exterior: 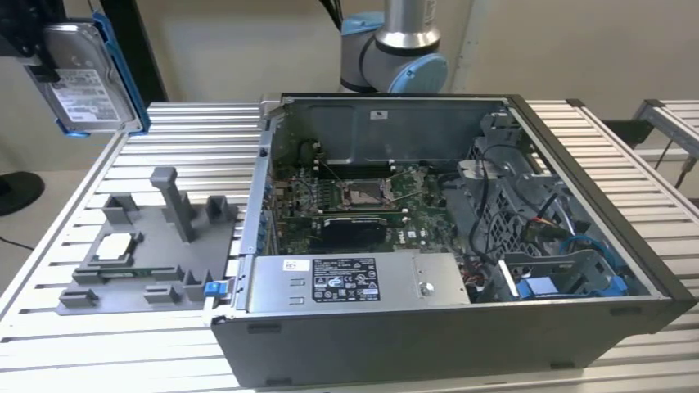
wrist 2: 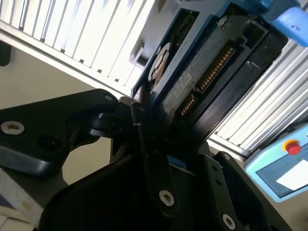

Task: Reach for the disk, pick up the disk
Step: 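Pick up the disk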

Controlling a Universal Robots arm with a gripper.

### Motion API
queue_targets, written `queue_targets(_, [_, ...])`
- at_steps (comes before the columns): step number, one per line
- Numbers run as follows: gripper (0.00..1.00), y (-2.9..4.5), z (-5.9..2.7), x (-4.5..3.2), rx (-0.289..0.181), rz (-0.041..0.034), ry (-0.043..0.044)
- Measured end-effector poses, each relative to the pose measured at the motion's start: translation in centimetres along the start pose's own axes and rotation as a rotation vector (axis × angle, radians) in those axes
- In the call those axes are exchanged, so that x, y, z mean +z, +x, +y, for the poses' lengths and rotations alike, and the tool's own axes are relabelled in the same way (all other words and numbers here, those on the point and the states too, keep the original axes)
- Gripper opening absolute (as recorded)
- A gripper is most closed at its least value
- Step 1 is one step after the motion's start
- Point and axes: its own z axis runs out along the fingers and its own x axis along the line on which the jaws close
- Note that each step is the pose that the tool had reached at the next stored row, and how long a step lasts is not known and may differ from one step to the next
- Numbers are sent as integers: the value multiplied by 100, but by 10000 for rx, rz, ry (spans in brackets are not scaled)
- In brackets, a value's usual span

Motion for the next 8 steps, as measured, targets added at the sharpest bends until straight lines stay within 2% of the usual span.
queue_targets(8, [0, -5, 5, -358, 0, 1, 1])
